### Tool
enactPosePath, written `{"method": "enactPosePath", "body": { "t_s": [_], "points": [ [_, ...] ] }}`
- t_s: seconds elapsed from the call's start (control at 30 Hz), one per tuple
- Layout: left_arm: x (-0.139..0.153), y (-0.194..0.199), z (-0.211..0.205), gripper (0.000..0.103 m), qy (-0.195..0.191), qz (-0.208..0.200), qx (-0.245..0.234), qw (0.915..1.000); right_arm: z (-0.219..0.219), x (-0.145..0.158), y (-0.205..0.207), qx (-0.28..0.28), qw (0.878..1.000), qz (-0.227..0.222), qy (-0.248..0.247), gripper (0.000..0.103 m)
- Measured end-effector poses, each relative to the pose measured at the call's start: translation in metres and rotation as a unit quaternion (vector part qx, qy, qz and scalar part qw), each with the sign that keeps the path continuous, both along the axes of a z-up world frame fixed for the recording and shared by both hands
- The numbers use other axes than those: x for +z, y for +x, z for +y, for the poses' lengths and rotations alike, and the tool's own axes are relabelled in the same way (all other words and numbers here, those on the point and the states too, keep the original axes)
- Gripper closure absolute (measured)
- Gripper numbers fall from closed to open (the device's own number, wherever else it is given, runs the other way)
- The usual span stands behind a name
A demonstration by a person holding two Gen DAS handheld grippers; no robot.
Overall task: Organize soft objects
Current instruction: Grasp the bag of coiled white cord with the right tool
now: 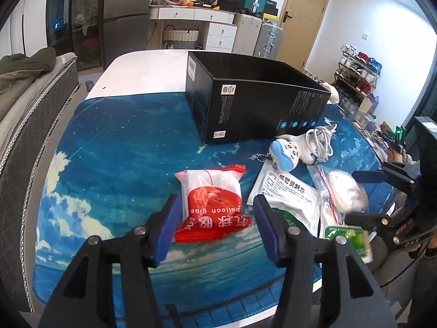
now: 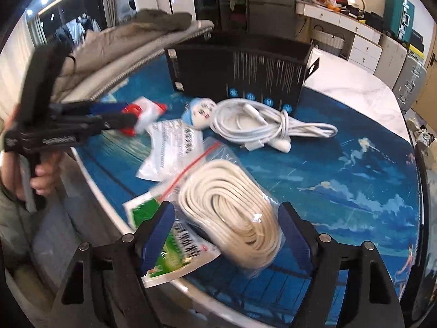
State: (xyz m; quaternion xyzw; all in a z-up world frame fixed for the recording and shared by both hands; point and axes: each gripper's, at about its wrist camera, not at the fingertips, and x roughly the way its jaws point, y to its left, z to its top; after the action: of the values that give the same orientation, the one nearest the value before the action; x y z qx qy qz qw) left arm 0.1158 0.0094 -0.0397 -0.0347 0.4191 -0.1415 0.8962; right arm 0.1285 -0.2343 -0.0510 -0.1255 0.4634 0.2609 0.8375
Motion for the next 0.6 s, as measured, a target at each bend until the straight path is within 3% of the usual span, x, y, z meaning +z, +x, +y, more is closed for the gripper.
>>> {"method": "enactPosePath", "body": {
  "t_s": [0.07,0.13,0.23,0.3,0.4,0.53,0.6],
  "points": [
    [0.0,0.001,-0.001,0.036,0.004,-0.004,0.002,1.0,-0.003,-0.006,0.008,-0.009,1.0,0.005,0.002,0.023],
    [0.0,0.004,-0.004,0.036,0.009,-0.005,-0.001,0.9999,-0.011,-0.009,0.018,-0.03,0.999,0.022,0.03,0.025],
    [-0.004,0.01,-0.005,0.035,0.01,0.002,0.003,0.9999,-0.022,-0.007,0.025,-0.064,0.996,0.028,0.049,0.045],
    [-0.005,0.011,-0.003,0.035,0.006,0.004,0.007,1.0,-0.03,-0.004,0.029,-0.089,0.994,0.024,0.052,0.05],
    [-0.008,0.01,0.0,0.035,0.006,0.007,0.01,0.9999,-0.042,-0.003,0.03,-0.103,0.993,0.026,0.05,0.051],
    [-0.009,0.009,0.002,0.035,0.006,0.007,0.013,0.9999,-0.027,-0.002,0.021,-0.062,0.998,0.029,0.014,0.051],
    [-0.01,0.009,0.003,0.035,0.008,0.01,0.012,0.9998,-0.026,0.001,0.019,-0.044,0.998,0.03,0.028,0.046]
  ]
}}
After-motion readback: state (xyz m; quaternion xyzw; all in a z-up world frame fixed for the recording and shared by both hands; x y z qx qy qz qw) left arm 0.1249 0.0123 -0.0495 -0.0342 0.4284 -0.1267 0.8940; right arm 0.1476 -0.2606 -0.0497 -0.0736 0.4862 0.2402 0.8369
